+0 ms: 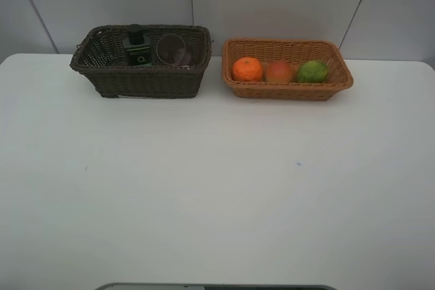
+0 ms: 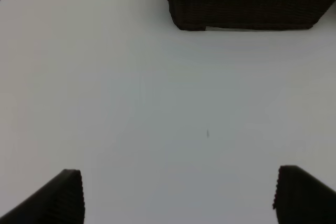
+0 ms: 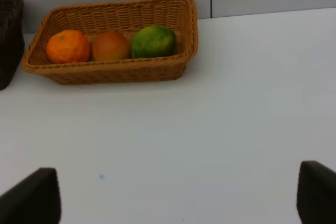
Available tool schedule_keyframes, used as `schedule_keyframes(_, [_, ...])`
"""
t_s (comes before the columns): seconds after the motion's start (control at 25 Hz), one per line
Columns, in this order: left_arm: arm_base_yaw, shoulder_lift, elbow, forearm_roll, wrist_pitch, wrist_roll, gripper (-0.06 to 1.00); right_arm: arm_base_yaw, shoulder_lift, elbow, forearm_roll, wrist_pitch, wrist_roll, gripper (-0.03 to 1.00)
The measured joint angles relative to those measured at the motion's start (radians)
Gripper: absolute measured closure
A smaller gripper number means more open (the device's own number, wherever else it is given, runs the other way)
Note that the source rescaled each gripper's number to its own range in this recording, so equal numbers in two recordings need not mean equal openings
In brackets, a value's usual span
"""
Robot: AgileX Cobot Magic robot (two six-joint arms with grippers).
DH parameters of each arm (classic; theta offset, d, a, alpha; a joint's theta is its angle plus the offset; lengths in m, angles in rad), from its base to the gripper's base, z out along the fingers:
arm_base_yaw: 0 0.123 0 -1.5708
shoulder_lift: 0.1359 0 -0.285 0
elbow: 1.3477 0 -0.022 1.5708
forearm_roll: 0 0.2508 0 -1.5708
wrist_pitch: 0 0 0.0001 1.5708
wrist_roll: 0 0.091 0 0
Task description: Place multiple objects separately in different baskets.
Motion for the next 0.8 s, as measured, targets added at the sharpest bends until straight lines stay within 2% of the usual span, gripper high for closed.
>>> schedule_keyframes(0.8, [0.000,0.000,0.000,0.000,0.000,0.000,0.02,0.000,0.000,0.000,0.000,0.000,0.000,-0.03])
